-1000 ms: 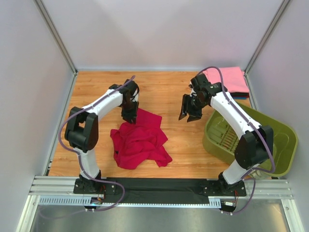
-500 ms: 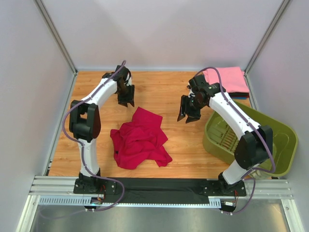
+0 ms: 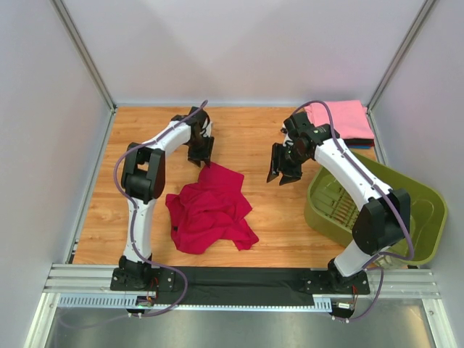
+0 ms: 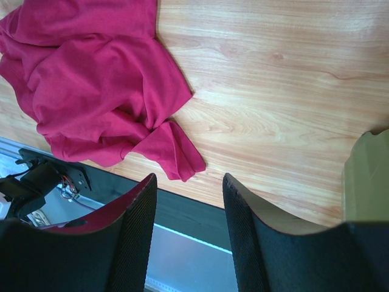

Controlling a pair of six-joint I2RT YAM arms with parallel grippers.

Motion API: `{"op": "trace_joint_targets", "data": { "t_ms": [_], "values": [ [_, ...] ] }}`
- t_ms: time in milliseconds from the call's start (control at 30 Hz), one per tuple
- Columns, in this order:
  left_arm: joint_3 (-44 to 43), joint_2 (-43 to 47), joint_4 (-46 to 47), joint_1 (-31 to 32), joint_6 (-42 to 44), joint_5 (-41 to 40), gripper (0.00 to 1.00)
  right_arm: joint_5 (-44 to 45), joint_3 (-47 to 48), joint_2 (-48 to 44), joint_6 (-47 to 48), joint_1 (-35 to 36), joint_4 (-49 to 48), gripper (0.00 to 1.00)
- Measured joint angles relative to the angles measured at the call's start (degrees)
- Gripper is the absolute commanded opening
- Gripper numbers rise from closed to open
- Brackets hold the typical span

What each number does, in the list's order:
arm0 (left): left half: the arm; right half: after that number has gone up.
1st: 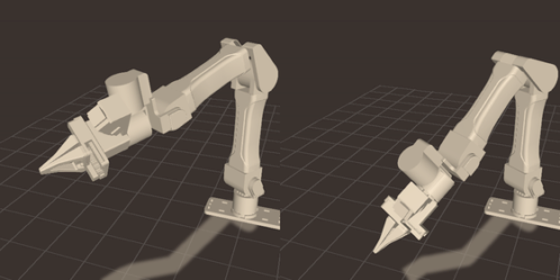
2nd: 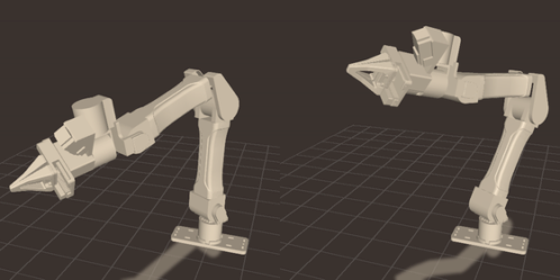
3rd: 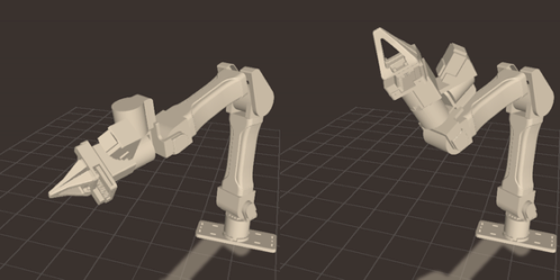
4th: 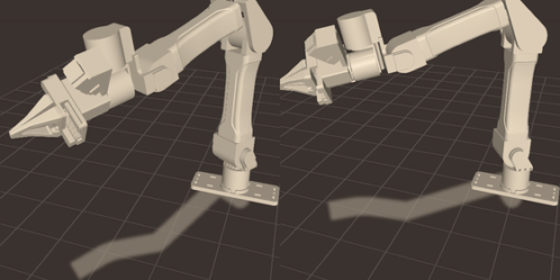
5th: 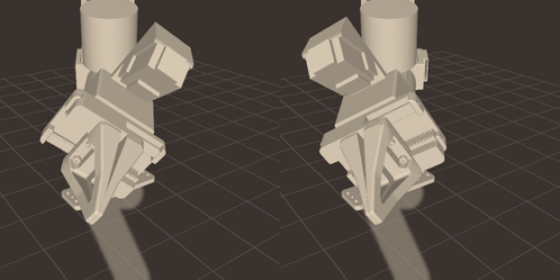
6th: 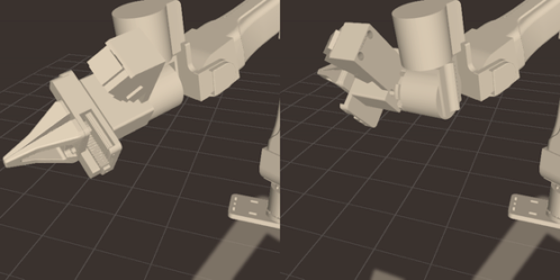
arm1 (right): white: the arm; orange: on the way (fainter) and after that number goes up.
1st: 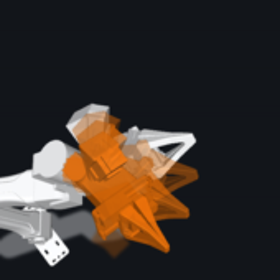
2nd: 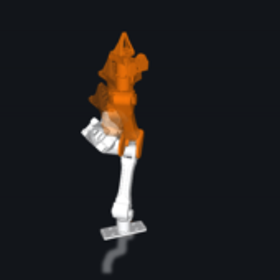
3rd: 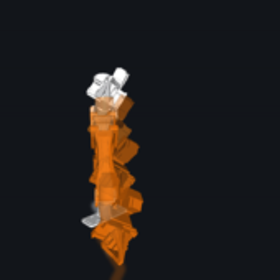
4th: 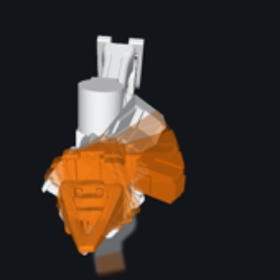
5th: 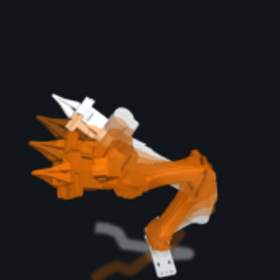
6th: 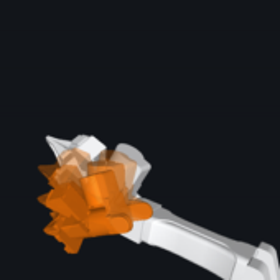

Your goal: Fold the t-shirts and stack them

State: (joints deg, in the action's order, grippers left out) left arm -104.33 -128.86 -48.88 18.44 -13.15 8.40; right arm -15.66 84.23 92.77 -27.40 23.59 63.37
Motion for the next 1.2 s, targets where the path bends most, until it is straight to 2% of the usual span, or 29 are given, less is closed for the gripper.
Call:
{"op": "trace_joint_targets", "data": {
  "t_ms": [167, 467, 533, 567, 700, 933, 1067, 1200],
  "values": [
    [-0.1, -0.1, 1.3, 2.7, 0.1, -3.0, 0.48, 0.1, 0.5, 0.0, 0.5, 0.0, 0.7, 0.49],
    [-3.2, -2.1, -0.2, 4.0, -0.9, -7.8, 0.38, 0.1, 0.5, 0.0, 0.8, 0.0, 0.9, 0.49],
    [-3.5, -2.3, -0.6, 4.0, -1.3, -8.7, 0.31, 0.1, 0.5, 0.0, 0.9, 0.0, 1.1, 0.49],
    [-3.7, -2.5, -0.8, 4.1, -1.4, -9.2, 0.21, 0.1, 0.5, 0.0, 0.9, 0.0, 1.1, 0.49],
    [-4.8, -3.0, -1.9, 4.3, -2.1, -10.3, 0.0, 0.1, 0.5, 0.0, 0.9, 0.0, 1.1, 0.49],
    [-10.4, -2.9, -11.0, 4.3, -5.2, -10.4, 0.0, -0.2, 0.1, -0.1, 0.0, 0.4, 0.0, 0.51],
    [-10.5, 5.8, -14.6, 3.1, -8.0, -11.3, 0.0, -0.3, -0.6, -0.1, -0.5, 3.2, -1.3, 0.51],
    [-2.7, 21.6, -15.4, -1.6, -9.5, -14.3, 0.0, -0.5, -2.5, 0.8, -0.9, 7.1, -3.7, 0.52]
  ]
}}
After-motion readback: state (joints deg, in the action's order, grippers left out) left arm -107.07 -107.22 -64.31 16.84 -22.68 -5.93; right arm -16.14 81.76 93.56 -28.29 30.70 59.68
